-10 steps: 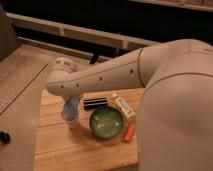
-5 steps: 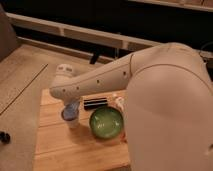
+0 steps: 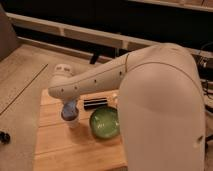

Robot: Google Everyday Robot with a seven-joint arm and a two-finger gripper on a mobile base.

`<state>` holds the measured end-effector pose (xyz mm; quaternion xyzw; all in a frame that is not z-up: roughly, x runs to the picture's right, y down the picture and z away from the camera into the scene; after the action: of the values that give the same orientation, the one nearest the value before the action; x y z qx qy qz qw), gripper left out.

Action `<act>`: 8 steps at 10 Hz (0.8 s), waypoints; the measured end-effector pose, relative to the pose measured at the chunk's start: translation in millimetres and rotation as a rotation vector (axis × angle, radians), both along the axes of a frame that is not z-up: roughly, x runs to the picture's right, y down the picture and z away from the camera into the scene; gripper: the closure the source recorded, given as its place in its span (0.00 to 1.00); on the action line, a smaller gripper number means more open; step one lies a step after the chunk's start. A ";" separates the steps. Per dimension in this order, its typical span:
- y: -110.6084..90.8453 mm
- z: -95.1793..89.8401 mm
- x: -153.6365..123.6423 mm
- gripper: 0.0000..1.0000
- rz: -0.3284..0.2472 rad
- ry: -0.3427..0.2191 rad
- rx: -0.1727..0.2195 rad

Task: Place the white sponge in the ceramic cup

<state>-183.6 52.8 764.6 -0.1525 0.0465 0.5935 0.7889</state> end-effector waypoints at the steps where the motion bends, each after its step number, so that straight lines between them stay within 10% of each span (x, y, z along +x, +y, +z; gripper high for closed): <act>1: -1.6 1.6 -2.9 1.00 -0.009 -0.010 0.012; 8: -4.9 6.1 -13.6 1.00 -0.075 -0.058 0.088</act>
<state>-197.2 47.9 770.6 -0.1331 0.0030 0.5605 0.8174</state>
